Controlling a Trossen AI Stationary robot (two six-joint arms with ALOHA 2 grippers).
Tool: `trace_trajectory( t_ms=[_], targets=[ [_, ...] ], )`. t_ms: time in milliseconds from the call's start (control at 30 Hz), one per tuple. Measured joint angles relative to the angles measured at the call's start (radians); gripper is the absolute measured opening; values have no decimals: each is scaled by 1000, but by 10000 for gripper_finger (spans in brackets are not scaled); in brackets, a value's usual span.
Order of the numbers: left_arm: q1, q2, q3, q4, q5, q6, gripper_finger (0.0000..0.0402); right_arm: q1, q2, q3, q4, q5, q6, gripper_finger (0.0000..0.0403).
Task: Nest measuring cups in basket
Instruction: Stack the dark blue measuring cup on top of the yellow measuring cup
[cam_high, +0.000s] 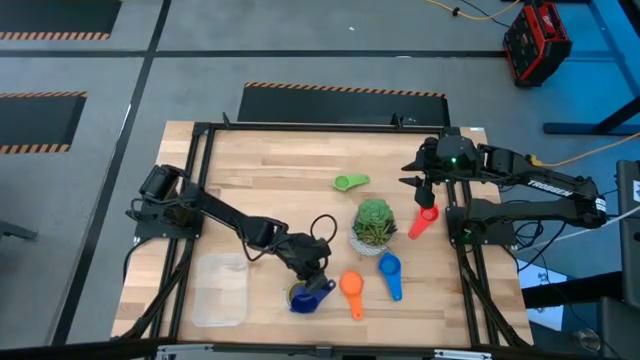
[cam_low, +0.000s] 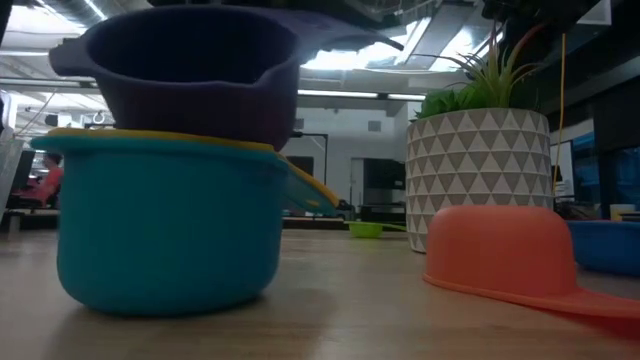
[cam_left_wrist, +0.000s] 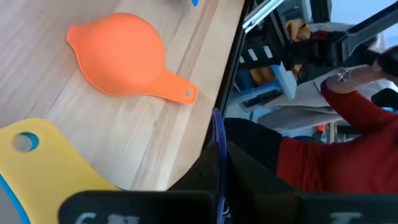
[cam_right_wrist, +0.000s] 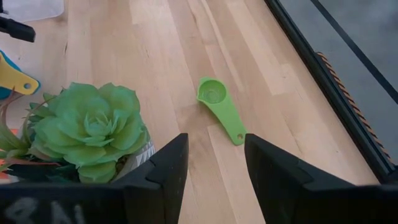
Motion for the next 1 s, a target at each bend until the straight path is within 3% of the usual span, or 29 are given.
trace_trajectory(
  t_ms=[300, 1000],
  targets=[
    [-17, -6, 0, -51, -50, -26, 3, 0, 0, 0, 0, 0, 0, 163],
    [-19, -6, 0, -59, -41, -52, 35, 0, 0, 0, 0, 0, 0, 163]
  ],
)
